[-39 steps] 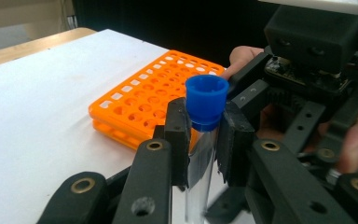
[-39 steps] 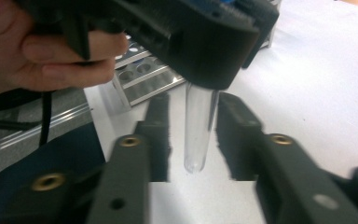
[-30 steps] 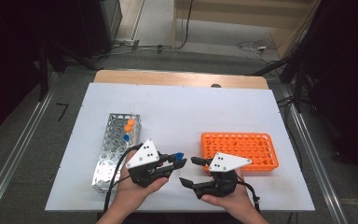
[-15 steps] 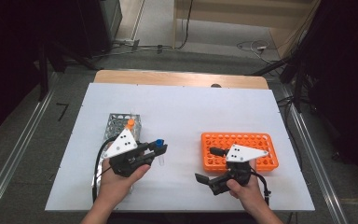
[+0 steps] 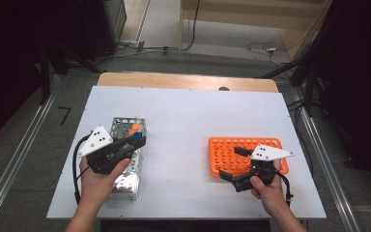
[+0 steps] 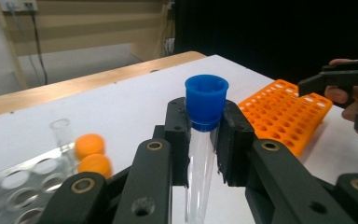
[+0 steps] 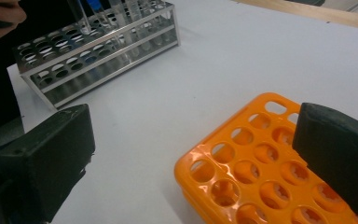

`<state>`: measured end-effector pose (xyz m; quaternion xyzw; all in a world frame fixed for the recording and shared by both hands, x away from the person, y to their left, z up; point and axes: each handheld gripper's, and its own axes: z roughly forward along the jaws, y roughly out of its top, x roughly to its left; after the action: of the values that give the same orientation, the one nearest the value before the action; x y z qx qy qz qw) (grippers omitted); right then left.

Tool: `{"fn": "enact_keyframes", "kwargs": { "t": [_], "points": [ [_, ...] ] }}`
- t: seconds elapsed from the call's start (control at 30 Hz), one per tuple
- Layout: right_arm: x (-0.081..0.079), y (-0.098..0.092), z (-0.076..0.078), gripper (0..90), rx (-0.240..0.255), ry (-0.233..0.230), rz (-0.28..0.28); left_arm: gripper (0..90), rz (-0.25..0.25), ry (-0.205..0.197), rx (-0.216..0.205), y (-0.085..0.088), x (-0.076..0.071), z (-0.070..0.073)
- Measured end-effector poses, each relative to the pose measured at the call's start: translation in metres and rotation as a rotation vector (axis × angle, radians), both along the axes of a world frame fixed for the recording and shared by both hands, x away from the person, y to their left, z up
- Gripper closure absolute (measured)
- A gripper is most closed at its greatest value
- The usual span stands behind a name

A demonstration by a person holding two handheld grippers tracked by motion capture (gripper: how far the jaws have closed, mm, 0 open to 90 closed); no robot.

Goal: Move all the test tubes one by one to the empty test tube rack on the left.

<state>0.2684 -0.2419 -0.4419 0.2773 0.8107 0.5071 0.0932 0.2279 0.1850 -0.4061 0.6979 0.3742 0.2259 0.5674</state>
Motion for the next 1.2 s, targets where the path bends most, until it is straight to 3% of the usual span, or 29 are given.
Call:
{"fn": "enact_keyframes", "kwargs": {
  "t": [0.3,0.6,0.77,0.9,1.2],
  "points": [
    [0.004,-0.008,-0.002,0.0,-0.005,0.004,-0.028,76.4,0.054,-0.002,0.013,0.015,-0.001,-0.006],
    [0.004,-0.008,-0.003,0.0,-0.007,0.002,-0.031,76.4,0.121,-0.018,0.026,0.018,-0.001,-0.017],
    [0.004,-0.009,-0.003,0.0,-0.008,0.003,-0.033,76.3,0.122,-0.015,0.027,0.015,-0.001,-0.022],
    [0.004,-0.009,-0.002,0.0,-0.008,0.003,-0.034,76.1,0.129,0.013,0.044,0.014,-0.001,-0.026],
    [0.005,-0.01,-0.002,0.0,-0.007,-0.002,-0.04,72.0,0.139,0.039,0.106,0.008,-0.004,-0.029]
  ]
}}
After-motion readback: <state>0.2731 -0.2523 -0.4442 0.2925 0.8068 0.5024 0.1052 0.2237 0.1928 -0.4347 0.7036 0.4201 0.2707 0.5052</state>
